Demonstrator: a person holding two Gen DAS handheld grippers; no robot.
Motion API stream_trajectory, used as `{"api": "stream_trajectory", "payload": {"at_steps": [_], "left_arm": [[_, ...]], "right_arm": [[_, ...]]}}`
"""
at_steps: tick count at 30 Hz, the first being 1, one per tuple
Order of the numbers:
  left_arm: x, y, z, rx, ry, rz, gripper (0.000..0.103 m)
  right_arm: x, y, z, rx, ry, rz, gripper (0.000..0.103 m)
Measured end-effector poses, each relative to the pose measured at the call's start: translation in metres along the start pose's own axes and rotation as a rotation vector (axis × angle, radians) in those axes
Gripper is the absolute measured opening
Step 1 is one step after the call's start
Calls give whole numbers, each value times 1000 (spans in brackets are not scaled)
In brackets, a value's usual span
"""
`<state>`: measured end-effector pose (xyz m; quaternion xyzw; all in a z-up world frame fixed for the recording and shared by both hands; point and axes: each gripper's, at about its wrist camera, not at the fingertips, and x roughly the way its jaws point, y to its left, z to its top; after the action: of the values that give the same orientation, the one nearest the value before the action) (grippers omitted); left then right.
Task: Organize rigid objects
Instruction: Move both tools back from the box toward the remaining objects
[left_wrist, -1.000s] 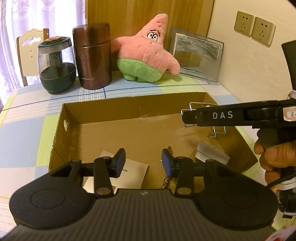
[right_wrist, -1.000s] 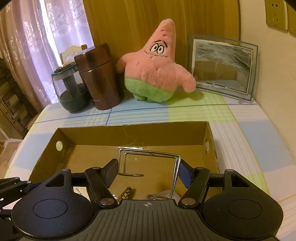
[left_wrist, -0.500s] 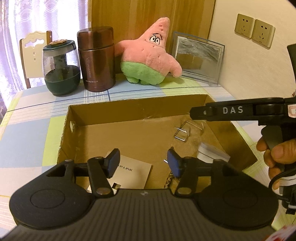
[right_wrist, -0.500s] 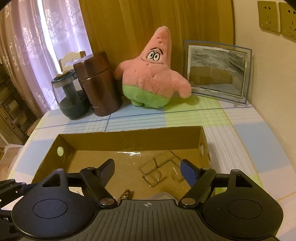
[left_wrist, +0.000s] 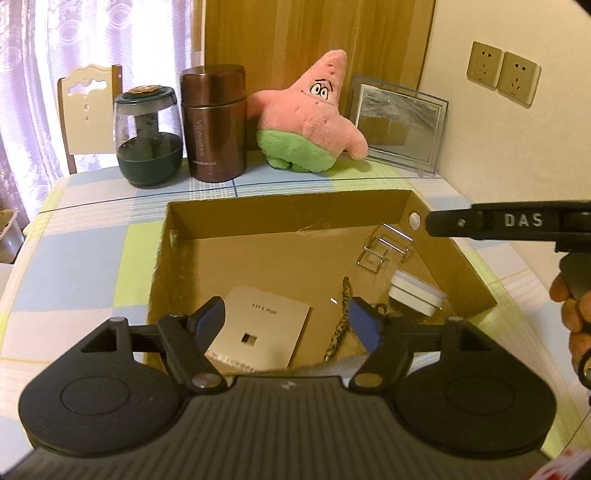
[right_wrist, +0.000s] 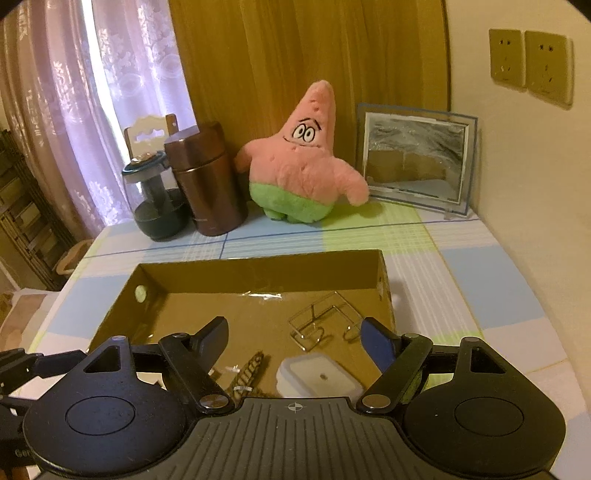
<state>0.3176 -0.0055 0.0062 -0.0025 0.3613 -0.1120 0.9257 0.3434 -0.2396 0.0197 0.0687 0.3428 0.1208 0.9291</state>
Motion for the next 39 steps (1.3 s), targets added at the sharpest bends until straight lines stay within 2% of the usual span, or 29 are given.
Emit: {"api": "stream_trajectory", "payload": {"at_steps": [13,16,27,39], "left_arm": [[-63,-1,-32,0,-24,49,79],[-78,-1,-41,-3,-34,66,84],[-124,7,-72,-28,-26,121,92],[-159,11,-109,-31,-34,158,92]], "right_arm": [[-65,24,-33,-14,-29,-6,77],[-76,31,-42,-23,-31,-22,77],[-117,49,-76,-15,-35,-25,78],[-147,58,-117,-12,-24,-24,83]]}}
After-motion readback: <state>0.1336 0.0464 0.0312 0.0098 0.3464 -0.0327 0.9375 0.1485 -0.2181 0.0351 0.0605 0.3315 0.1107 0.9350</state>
